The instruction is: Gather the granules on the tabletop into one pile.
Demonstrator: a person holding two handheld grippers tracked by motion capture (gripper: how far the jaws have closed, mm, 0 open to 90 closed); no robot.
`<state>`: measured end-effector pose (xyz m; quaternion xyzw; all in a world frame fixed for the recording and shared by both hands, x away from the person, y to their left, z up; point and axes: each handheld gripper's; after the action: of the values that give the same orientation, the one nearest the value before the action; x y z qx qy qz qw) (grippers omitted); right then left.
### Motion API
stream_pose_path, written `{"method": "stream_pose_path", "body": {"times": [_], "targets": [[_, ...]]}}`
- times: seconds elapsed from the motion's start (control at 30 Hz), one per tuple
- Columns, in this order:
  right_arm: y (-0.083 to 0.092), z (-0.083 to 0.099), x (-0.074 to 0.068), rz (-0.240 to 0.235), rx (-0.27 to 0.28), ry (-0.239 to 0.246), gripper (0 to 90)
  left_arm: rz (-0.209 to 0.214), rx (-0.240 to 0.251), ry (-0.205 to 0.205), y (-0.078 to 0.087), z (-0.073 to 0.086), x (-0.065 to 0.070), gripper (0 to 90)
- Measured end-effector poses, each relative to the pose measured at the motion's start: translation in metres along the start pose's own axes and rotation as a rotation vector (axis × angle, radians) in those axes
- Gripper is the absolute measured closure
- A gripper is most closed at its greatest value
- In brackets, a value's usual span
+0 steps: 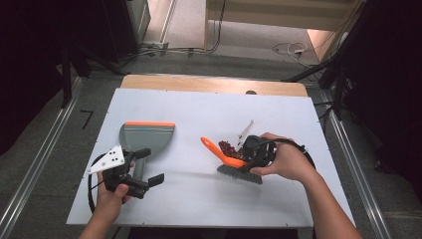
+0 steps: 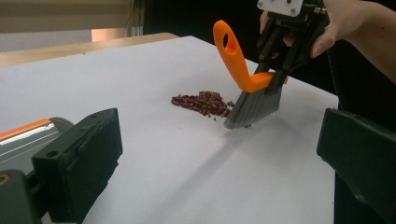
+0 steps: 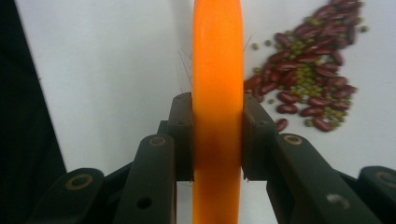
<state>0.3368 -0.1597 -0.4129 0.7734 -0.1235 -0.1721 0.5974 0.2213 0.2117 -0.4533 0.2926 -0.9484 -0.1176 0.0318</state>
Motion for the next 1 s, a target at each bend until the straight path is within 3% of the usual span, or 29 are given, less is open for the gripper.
{"method": "stream_pose_path", "body": {"times": [0.07, 0.17, 0.27, 0.53, 0.77, 0.93, 1.0], "targets": [[-0.004, -0.002, -0.002, -0.033, -0.013, 0.015, 68.6, 0.000, 0.000, 0.000, 0.000, 0.000, 0.000, 1.1], [-0.011, -0.006, 0.002, -0.020, -0.019, 0.041, 68.6, 0.000, 0.002, 0.003, 0.000, 0.000, 0.000, 1.1], [-0.014, -0.010, 0.009, -0.031, 0.003, 0.035, 68.6, 0.000, 0.007, 0.005, 0.001, 0.000, 0.000, 1.1], [-0.015, -0.019, 0.026, -0.068, -0.008, 0.037, 68.5, 0.003, 0.003, 0.000, 0.000, 0.000, 0.000, 1.1], [-0.015, -0.028, 0.032, -0.055, -0.016, 0.038, 68.5, 0.000, 0.020, -0.026, 0.002, -0.003, 0.003, 1.1], [-0.015, -0.030, 0.037, -0.061, -0.017, 0.028, 68.4, 0.006, 0.016, -0.022, 0.000, -0.001, 0.003, 1.0], [-0.014, -0.032, 0.040, -0.039, -0.007, 0.027, 68.5, 0.007, 0.015, -0.022, 0.000, -0.001, 0.003, 1.0]]}}
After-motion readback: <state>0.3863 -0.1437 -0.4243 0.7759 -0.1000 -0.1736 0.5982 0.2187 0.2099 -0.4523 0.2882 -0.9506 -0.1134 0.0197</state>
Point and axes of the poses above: each handheld gripper's, and its own axes: y roughly backward along the jaws, z roughly out of its underside, x roughly to its right, and after that the axes turned 13 degrees about -y, right-handed
